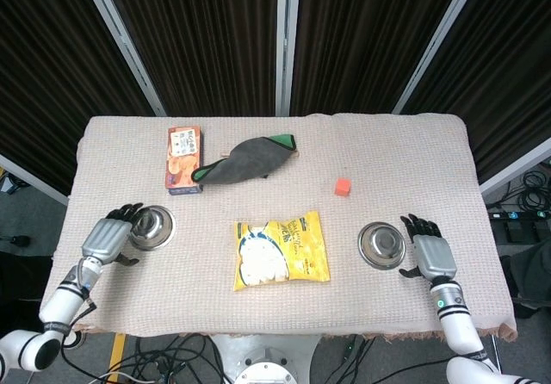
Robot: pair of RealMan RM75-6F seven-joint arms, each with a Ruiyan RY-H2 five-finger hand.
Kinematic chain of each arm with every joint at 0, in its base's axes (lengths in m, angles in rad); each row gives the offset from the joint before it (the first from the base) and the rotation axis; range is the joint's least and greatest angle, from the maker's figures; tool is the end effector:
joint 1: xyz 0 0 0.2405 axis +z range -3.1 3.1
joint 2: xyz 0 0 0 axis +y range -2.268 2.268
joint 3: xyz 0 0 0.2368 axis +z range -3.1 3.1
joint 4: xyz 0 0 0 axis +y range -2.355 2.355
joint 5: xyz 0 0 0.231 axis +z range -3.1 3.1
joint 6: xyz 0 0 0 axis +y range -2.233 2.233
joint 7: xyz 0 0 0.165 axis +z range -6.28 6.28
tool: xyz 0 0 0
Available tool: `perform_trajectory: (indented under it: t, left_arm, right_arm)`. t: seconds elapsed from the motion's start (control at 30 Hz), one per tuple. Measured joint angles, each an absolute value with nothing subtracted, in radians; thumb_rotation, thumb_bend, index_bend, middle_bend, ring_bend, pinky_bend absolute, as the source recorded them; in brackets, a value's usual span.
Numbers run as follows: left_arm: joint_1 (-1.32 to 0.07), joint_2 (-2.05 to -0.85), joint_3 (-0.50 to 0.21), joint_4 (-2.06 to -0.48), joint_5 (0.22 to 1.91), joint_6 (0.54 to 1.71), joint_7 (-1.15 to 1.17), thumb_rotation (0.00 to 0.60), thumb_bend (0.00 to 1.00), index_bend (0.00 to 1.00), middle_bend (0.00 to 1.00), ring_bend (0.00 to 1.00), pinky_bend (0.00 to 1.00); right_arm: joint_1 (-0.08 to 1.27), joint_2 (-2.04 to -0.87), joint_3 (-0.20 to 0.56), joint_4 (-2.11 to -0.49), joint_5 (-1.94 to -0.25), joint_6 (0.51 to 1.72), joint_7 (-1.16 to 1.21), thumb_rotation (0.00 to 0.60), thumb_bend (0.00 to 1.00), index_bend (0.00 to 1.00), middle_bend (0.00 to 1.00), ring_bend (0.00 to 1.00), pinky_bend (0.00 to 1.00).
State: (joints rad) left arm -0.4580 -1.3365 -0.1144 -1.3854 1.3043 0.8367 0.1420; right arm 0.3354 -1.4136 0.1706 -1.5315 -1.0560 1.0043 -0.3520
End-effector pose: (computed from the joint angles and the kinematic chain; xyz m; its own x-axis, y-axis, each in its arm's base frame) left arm -0.2860 0.3139 0.0119 0.5131 0.4041 0.7572 0.8574 -0.1991 -0.4747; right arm -0.2825 -0.2819 0.0024 0.3610 -0.3670 0.8573 -0.9116 0.0552 0.4074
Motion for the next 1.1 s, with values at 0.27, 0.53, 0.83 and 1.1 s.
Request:
perform_trajectory:
  t: [0.27,0.53,0.83,1.1]
  left_arm:
    - [-0.539,-1.37,-0.114,-1.313,1.219,0.73,0.182,0.6,0.04,0.01,0.04,0.0,0.14]
    - [-0.604,-1.384,-0.11,-1.28,1.133,0.638,0.197,0.6,0.06,0.02,0.06,0.0,0.15]
    - [-0.628,-1.391,-0.09,-1.26,1.116,0.62,0.182,0.6,0.11,0.08,0.1,0.07,0.24]
    - [-0.613,-1.425,-0.086,-1.231,1.164,0.716,0.145,0.6,0.13,0.25,0.3,0.28,0.47]
  right_arm:
    - [0.407,-1.45,0.174,-1.522,-0.996,0.944,-0.395,0.6,0.0,0.0,0.0,0.0,0.0]
    - [0.475,-1.45,0.168,-1.502,-0.922,0.853,-0.398,0.6,0.04,0.0,0.0,0.0,0.0]
    - [0.509,-1.461,0.136,-1.474,-0.857,0.841,-0.417,0.6,0.1,0.0,0.04,0.0,0.04]
    - [0.503,-1.485,0.132,-1.458,-0.88,0.911,-0.39,0.6,0.15,0.24,0.19,0.12,0.21]
